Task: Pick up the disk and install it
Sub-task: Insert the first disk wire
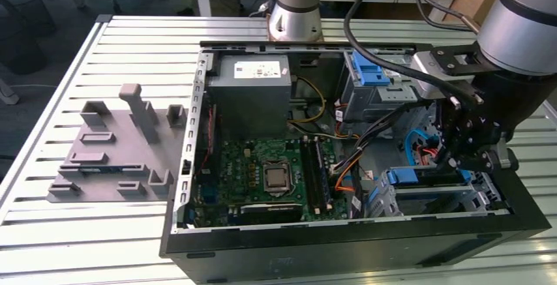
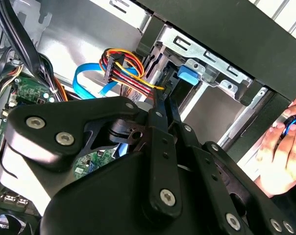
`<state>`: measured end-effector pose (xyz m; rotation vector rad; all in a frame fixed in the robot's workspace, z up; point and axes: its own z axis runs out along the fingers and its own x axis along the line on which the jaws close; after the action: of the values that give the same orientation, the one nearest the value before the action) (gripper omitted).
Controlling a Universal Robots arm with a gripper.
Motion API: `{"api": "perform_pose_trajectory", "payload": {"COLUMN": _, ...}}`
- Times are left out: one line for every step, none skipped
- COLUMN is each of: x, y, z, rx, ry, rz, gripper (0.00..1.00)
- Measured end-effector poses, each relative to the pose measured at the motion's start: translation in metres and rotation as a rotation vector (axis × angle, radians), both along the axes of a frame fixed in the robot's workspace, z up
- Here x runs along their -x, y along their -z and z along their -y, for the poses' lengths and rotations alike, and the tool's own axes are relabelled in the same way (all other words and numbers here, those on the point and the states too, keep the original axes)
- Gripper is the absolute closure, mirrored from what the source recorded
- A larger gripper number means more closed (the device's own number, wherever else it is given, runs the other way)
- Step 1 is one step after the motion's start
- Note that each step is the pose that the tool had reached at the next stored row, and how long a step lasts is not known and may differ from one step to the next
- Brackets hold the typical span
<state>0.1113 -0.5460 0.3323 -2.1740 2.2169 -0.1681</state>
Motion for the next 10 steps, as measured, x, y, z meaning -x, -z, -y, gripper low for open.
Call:
{"api": "perform_pose_trajectory", "payload": {"x": 0.0000, "y": 0.0003, "z": 0.0002, "rx": 0.0001, "ry": 0.000, "rz": 0.0000, "gripper": 0.83}}
{"api": "perform_pose_trajectory", "payload": {"x": 0.0000, "y": 0.0005, "z": 0.0004, "rx": 0.0002, "ry": 0.000, "rz": 0.0000, "gripper": 0.83}}
{"api": "perform_pose_trajectory", "payload": {"x": 0.0000, "y": 0.0008, "z": 0.0005, "rx": 0.0001, "ry": 0.000, "rz": 0.0000, "gripper": 0.83}}
{"api": "perform_pose_trajectory", "payload": {"x": 0.0000, "y": 0.0009, "z": 0.0006, "rx": 0.0001, "ry": 0.000, "rz": 0.0000, "gripper": 0.83}}
{"api": "perform_pose_trajectory", "payload": {"x": 0.0000, "y": 0.0012, "z": 0.0008, "rx": 0.0000, "ry": 0.000, "rz": 0.0000, "gripper": 0.83}}
{"api": "perform_pose_trajectory", "payload": {"x": 0.0000, "y": 0.0016, "z": 0.0010, "rx": -0.0001, "ry": 0.000, "rz": 0.0000, "gripper": 0.83}}
{"api": "perform_pose_trajectory", "payload": {"x": 0.0000, "y": 0.0019, "z": 0.0011, "rx": -0.0001, "ry": 0.000, "rz": 0.0000, "gripper": 0.83}}
{"api": "perform_pose_trajectory", "payload": {"x": 0.0000, "y": 0.0023, "z": 0.0014, "rx": 0.0001, "ry": 0.000, "rz": 0.0000, "gripper": 0.83}}
{"api": "perform_pose_trajectory", "payload": {"x": 0.0000, "y": 0.0032, "z": 0.0015, "rx": -0.0003, "ry": 0.000, "rz": 0.0000, "gripper": 0.83}}
{"api": "perform_pose_trajectory", "payload": {"x": 0.0000, "y": 0.0041, "z": 0.0018, "rx": -0.0003, "ry": 0.000, "rz": 0.0000, "gripper": 0.83}}
